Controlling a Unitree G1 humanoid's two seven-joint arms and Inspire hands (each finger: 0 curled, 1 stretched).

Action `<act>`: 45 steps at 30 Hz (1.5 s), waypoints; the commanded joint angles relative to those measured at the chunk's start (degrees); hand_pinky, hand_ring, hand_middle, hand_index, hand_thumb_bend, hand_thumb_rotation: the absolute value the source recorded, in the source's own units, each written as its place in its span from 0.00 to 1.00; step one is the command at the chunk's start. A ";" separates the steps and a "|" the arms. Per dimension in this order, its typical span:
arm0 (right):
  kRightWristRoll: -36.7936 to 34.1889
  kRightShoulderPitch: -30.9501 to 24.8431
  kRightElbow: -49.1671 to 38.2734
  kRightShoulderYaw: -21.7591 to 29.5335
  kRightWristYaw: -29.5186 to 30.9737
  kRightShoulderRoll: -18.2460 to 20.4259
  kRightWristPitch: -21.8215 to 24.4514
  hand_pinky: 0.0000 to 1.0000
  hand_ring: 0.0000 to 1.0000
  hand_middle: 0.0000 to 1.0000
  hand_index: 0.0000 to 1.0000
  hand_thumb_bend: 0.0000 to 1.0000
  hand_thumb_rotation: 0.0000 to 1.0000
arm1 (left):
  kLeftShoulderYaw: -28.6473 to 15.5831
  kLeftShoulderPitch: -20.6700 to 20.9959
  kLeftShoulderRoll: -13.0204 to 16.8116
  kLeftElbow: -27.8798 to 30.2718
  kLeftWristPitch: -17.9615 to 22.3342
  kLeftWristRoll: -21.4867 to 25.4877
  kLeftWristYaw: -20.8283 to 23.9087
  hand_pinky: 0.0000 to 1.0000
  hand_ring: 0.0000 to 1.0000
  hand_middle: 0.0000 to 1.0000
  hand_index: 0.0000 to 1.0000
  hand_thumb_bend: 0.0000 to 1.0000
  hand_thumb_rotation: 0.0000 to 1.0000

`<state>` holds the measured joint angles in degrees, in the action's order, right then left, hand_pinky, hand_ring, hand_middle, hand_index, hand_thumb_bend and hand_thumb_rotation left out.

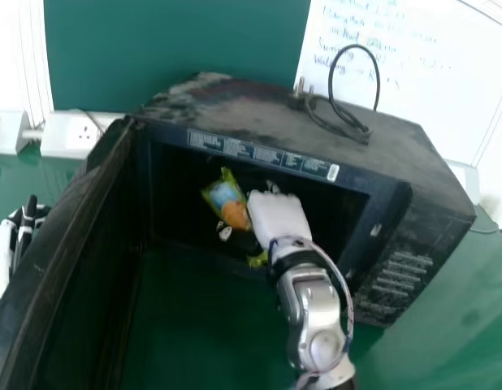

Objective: Put biscuit inside oven

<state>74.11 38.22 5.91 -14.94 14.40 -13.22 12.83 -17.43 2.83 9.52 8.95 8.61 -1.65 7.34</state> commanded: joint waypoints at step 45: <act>-18.99 16.72 31.82 -12.38 -18.94 -4.11 2.87 0.58 0.67 0.74 0.83 0.82 0.53 | -0.14 -1.37 0.14 1.30 -0.13 -0.03 0.15 0.50 0.53 0.57 0.49 0.51 0.06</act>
<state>55.72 56.81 40.14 -27.14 -6.69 -16.90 14.53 -17.42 1.91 9.51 10.02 8.31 -1.55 7.48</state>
